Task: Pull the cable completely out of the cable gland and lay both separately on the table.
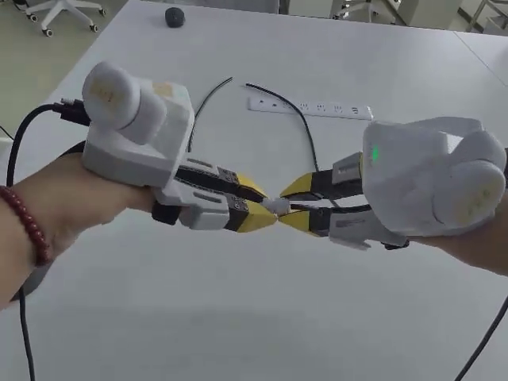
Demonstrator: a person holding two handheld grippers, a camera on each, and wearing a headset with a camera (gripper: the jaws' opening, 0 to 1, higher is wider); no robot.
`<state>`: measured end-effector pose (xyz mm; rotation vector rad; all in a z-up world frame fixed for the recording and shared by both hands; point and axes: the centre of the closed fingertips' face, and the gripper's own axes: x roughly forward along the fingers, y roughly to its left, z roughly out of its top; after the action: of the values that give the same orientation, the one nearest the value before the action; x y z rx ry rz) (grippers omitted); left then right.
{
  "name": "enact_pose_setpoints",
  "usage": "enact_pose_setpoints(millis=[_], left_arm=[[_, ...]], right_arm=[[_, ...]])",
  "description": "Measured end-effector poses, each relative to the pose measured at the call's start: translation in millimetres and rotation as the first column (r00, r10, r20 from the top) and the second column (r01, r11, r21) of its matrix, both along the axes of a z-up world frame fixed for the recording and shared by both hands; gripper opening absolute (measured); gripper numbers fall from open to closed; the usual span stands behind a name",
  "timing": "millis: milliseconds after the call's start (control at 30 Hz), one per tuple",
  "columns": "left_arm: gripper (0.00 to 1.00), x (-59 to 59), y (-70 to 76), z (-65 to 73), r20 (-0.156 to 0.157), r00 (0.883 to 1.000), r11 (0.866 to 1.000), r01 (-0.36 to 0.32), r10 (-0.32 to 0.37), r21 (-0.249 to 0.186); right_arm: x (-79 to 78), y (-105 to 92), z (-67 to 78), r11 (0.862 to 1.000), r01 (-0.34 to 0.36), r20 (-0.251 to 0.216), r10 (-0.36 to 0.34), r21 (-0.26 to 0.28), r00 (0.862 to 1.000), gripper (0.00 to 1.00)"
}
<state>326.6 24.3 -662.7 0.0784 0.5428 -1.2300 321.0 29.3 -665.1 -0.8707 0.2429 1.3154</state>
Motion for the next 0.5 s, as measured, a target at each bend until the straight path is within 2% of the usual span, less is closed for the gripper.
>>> enact_pose_setpoints(millis=[67, 133, 167, 200, 233, 267, 333, 367, 433, 467, 500], left_arm=[[0.15, 1.1, -0.1, 1.6, -0.028, 0.999, 1.000, -0.017, 0.016, -0.016], [0.15, -1.6, -1.2, 0.8, -0.009, 1.000, 1.000, 0.002, -0.002, -0.007], [0.15, -1.8, -1.9, 1.2, 0.013, 1.000, 1.000, 0.006, -0.005, -0.004], [0.15, -2.3, -1.8, 2.2, 0.030, 0.999, 1.000, 0.010, -0.011, 0.002], [0.15, -2.7, -2.4, 3.3, 0.096, 0.994, 0.999, 0.047, -0.049, 0.021], [0.15, -3.2, -2.7, 3.6, 0.084, 0.996, 0.999, 0.035, -0.036, 0.017], [0.15, -4.0, -2.6, 5.6, 0.107, 0.993, 0.999, 0.050, -0.052, 0.020], [0.15, -3.5, -2.2, 5.5, 0.109, 0.993, 0.999, 0.049, -0.051, 0.022], [0.15, -4.0, -1.3, 5.2, 0.126, 0.990, 0.997, 0.062, -0.067, 0.038], [0.15, -3.8, 0.2, 3.7, 0.152, 0.985, 0.996, 0.071, -0.080, 0.060], [0.15, -4.4, 0.2, 3.4, 0.150, 0.985, 0.995, 0.073, -0.082, 0.061]], right_arm=[[1.5, -0.2, 2.2, 1.000, -0.023, 0.053, 0.023, -0.007, 0.998, 0.07], [-0.7, -0.9, 0.9, 1.000, -0.020, 0.012, 0.020, -0.004, 1.000, 0.07], [0.4, -1.5, 1.3, 1.000, -0.010, -0.003, 0.010, 0.004, 1.000, 0.07], [0.2, -0.9, 1.6, 1.000, 0.008, -0.048, -0.006, 0.028, 0.999, 0.08], [-1.4, -1.4, 1.7, 0.998, 0.041, -0.130, -0.034, 0.051, 0.991, 0.08], [0.9, -1.5, 3.6, 0.997, 0.042, -0.131, -0.034, 0.060, 0.991, 0.08], [-0.3, -2.3, 3.6, 0.996, 0.059, -0.178, -0.045, 0.074, 0.983, 0.08], [1.8, -2.4, 5.3, 0.995, 0.054, -0.170, -0.040, 0.079, 0.985, 0.08], [-0.1, -1.6, 6.1, 0.992, 0.071, -0.222, -0.047, 0.100, 0.974, 0.08], [-1.7, -0.4, 8.3, 0.990, 0.075, -0.241, -0.045, 0.120, 0.969, 0.08], [-2.3, -0.3, 8.3, 0.989, 0.079, -0.253, -0.046, 0.124, 0.966, 0.08]])
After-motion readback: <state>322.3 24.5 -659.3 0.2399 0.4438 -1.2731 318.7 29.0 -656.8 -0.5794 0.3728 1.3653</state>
